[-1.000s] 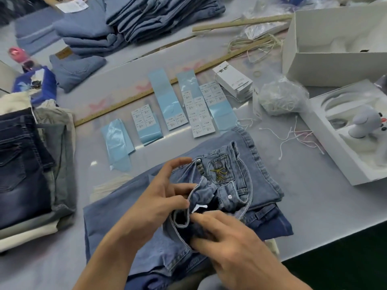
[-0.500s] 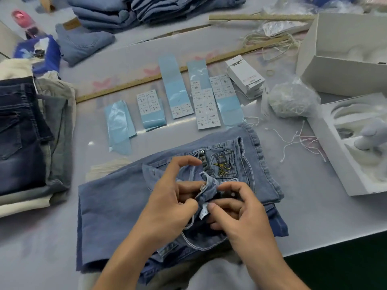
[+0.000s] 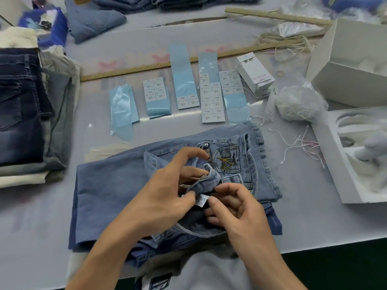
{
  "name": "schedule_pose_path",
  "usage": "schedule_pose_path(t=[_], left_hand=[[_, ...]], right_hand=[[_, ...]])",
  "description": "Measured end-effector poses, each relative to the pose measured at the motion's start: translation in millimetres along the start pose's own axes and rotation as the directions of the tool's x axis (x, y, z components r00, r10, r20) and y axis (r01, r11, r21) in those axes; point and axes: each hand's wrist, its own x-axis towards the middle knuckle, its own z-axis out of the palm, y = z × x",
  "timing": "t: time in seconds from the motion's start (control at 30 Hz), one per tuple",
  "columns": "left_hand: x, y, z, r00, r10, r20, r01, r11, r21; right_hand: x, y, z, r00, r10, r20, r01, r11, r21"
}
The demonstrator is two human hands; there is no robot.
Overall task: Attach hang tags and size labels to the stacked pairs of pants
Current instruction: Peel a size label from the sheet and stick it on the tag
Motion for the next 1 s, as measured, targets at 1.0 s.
schedule_pose_path(t=[1.0], left_hand=[[-5, -21, 3, 0.995, 0.099, -0.007, -0.099, 0.995, 0.017]], right_hand=[[2, 3, -5, 0.999, -0.047, 0.026, 0.045, 0.995, 0.084]])
